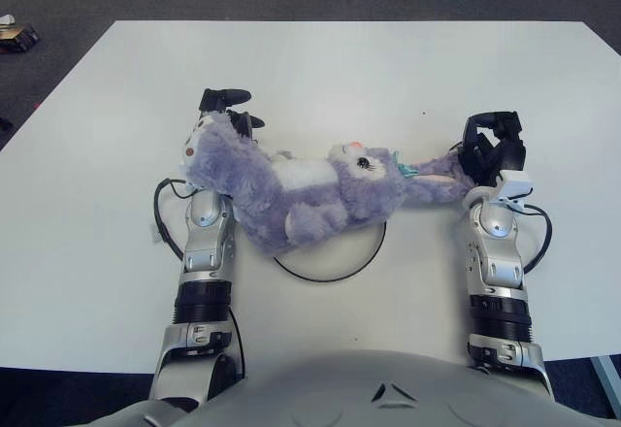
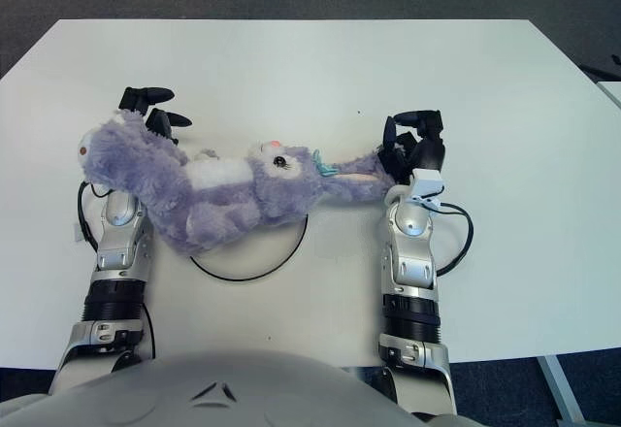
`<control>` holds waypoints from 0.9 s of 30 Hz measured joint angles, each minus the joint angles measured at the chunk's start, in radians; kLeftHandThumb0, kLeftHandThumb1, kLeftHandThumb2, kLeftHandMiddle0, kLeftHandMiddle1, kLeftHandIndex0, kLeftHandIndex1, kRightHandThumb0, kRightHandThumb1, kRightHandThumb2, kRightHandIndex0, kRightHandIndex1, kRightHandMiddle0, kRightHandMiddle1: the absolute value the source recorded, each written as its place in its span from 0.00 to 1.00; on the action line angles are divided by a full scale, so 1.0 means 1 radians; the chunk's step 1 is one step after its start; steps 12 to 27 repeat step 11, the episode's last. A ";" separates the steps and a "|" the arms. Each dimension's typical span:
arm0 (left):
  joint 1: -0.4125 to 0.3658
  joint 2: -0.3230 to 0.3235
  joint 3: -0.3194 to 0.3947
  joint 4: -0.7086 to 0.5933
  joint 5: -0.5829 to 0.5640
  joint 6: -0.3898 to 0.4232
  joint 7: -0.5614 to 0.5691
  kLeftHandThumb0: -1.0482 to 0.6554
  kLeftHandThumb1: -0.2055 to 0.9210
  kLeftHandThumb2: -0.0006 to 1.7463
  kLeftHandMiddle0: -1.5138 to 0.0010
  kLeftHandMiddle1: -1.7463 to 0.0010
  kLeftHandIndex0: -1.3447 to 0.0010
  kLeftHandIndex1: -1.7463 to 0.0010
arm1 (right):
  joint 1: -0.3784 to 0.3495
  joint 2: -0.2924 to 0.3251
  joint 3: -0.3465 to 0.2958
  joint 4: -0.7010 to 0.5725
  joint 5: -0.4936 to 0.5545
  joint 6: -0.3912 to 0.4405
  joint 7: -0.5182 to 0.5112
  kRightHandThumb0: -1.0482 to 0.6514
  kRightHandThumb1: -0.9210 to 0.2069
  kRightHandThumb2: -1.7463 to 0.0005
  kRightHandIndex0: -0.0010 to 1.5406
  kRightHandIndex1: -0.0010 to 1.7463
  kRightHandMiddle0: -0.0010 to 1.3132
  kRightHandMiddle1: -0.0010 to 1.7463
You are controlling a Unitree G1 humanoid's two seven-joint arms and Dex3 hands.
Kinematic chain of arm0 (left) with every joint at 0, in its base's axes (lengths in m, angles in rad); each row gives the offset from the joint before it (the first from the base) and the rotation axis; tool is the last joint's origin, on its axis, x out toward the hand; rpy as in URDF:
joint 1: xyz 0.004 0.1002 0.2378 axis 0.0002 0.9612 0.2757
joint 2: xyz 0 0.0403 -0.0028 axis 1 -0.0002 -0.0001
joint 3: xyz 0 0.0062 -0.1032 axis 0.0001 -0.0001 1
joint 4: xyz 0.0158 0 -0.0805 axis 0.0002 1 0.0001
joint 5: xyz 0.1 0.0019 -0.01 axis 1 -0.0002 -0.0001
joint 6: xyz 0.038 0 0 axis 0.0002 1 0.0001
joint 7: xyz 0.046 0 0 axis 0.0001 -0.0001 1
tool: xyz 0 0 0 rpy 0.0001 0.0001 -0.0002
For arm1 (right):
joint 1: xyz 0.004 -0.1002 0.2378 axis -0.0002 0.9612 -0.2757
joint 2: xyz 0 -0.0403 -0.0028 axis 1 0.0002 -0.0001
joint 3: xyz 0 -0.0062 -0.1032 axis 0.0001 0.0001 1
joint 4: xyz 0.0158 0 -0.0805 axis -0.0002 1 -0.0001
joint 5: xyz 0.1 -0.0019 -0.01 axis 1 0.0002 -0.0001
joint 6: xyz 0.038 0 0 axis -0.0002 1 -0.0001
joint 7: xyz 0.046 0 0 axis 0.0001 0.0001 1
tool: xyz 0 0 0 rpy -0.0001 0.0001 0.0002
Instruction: Put the doll into the plate.
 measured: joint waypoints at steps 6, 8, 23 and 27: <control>-0.002 0.003 -0.003 0.005 -0.022 0.027 -0.029 0.61 0.81 0.45 0.72 0.03 0.85 0.07 | 0.000 -0.006 0.003 0.001 0.005 0.002 0.032 0.41 0.00 0.71 0.44 1.00 0.17 1.00; -0.007 0.006 -0.004 0.015 -0.026 0.043 -0.040 0.61 0.80 0.46 0.72 0.03 0.86 0.07 | 0.000 -0.018 0.009 0.003 -0.003 0.011 0.047 0.41 0.00 0.71 0.43 1.00 0.17 1.00; -0.018 0.010 -0.005 0.035 -0.029 0.071 -0.054 0.61 0.80 0.47 0.73 0.03 0.86 0.06 | -0.001 -0.030 0.017 0.013 -0.015 0.035 0.066 0.41 0.00 0.71 0.43 1.00 0.17 1.00; -0.018 0.010 -0.005 0.035 -0.029 0.071 -0.054 0.61 0.80 0.47 0.73 0.03 0.86 0.06 | -0.001 -0.030 0.017 0.013 -0.015 0.035 0.066 0.41 0.00 0.71 0.43 1.00 0.17 1.00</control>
